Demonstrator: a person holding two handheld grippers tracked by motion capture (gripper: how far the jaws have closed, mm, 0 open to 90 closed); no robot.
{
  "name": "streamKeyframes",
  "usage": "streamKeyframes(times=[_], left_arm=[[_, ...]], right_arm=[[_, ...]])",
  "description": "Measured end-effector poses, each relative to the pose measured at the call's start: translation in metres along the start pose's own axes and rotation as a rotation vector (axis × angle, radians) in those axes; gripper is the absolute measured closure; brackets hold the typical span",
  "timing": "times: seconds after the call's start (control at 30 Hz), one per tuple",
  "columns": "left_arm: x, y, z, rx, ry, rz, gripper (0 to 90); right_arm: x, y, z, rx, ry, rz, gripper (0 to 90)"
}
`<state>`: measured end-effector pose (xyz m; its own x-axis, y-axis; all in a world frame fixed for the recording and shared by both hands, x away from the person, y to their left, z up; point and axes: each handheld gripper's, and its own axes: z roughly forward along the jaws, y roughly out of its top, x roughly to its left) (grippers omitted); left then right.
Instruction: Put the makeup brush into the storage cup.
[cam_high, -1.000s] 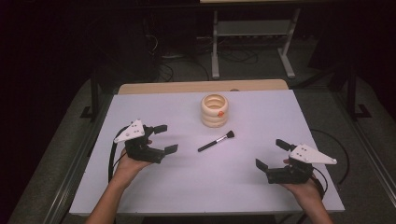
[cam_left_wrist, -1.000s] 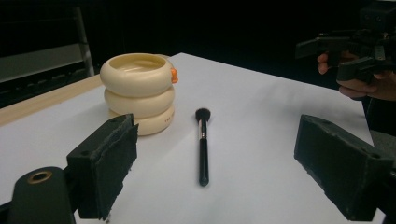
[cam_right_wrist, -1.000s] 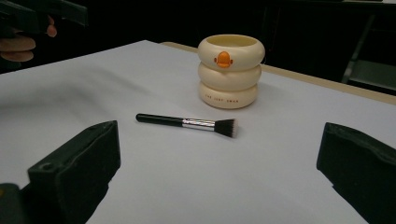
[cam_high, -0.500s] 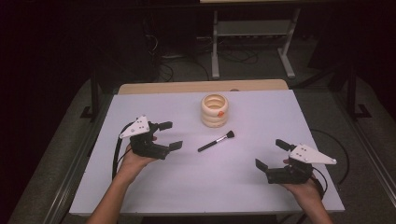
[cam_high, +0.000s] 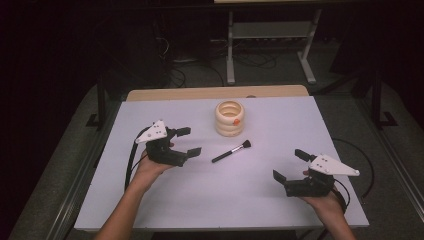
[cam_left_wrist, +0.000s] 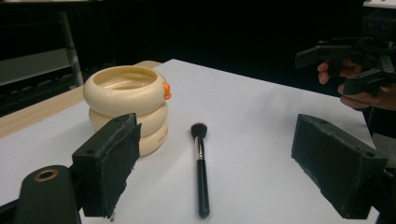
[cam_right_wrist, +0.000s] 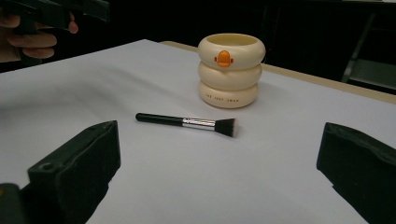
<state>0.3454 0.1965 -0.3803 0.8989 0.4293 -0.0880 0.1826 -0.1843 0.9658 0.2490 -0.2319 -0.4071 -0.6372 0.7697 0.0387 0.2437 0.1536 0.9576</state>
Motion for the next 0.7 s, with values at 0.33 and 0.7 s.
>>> streamKeyframes(times=[0.33, 0.7], left_arm=[[0.004, 0.003, 0.011, -0.001, -0.006, 0.003, 14.7], [0.004, 0.005, 0.024, -0.003, -0.04, 0.006, 18.3]], right_arm=[[0.0, 0.0, 0.0, 0.0, -0.003, 0.004, 0.0], [0.0, -0.001, 0.001, 0.007, 0.0, 0.009, 0.0]])
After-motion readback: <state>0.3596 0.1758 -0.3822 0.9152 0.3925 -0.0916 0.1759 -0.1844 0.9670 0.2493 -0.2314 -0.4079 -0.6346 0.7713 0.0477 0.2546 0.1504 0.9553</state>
